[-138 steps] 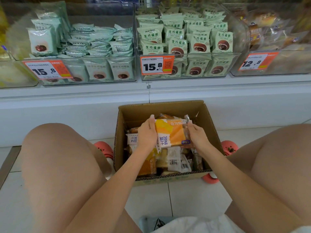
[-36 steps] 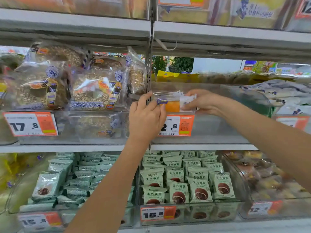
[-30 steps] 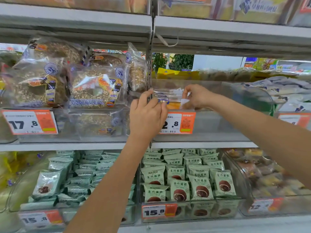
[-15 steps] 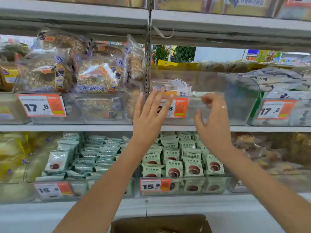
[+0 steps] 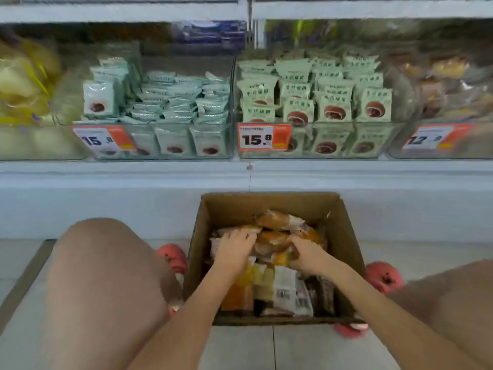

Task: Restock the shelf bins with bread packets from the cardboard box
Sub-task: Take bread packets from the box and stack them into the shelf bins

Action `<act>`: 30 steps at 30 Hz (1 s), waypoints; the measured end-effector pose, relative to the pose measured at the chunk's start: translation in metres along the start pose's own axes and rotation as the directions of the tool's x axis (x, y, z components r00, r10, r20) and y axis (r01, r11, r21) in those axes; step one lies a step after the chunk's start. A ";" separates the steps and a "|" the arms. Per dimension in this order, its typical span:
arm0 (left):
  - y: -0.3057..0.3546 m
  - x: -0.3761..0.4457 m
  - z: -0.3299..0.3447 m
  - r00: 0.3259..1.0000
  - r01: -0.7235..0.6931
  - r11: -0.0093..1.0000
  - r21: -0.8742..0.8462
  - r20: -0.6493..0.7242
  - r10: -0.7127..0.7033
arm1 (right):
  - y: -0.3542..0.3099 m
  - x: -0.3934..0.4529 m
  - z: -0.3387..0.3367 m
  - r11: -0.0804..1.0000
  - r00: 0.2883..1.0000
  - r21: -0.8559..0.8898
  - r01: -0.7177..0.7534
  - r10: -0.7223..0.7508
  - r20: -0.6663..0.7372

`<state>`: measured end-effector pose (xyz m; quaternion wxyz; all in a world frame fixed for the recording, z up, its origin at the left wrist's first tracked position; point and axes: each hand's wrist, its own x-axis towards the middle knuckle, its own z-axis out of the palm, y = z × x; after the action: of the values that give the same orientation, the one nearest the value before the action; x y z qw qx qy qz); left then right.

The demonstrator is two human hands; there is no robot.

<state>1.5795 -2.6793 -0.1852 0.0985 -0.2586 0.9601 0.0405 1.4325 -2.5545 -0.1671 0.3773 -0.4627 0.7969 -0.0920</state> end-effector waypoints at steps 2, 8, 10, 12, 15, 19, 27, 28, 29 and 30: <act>-0.002 -0.010 0.022 0.990 0.101 0.994 -0.038 0.107 -0.097 | 0.002 0.004 0.015 0.994 0.990 -0.076 -0.077 0.085 0.116; 0.002 -0.019 0.035 0.981 0.148 0.987 -0.067 0.138 -0.138 | 0.026 0.011 0.061 0.929 0.938 0.139 -0.342 0.330 0.104; -0.001 -0.021 0.035 0.980 0.154 0.985 -0.078 0.140 -0.142 | 0.029 0.017 0.062 0.912 0.930 0.216 -0.349 0.365 -0.040; -0.002 -0.021 0.034 0.977 0.167 0.982 -0.087 0.146 -0.154 | 0.030 0.023 0.057 0.896 0.915 0.261 -0.359 0.394 -0.091; 0.003 -0.019 0.033 0.978 0.180 0.977 -0.115 0.131 -0.165 | 0.028 0.023 0.059 0.800 0.887 0.395 -0.452 0.448 0.108; 0.009 -0.017 0.035 0.989 0.149 0.961 -0.234 0.025 -0.148 | 0.022 0.022 0.062 0.901 0.935 0.253 -0.353 0.351 0.052; 0.021 -0.010 -0.005 0.767 0.417 -0.468 -0.779 0.578 -0.279 | -0.053 -0.027 -0.004 0.952 0.859 -0.211 0.224 -0.295 -0.418; 0.015 -0.013 -0.007 0.781 0.432 -0.603 -0.670 0.613 -0.122 | -0.060 -0.036 -0.004 0.884 0.789 -0.376 0.279 -0.434 -0.435; 0.009 -0.015 -0.009 0.819 0.425 -0.686 -0.590 0.573 0.014 | -0.065 -0.044 -0.001 0.799 0.723 -0.501 0.332 -0.557 -0.409; 0.004 -0.017 -0.010 0.859 0.401 -0.733 -0.550 0.503 0.092 | -0.067 -0.047 0.005 0.722 0.678 -0.580 0.376 -0.641 -0.359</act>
<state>1.5900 -2.6691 -0.1721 -0.0597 -0.3895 0.2165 0.8932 1.4938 -2.5528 -0.1133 -0.0253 -0.7021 0.6996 -0.1305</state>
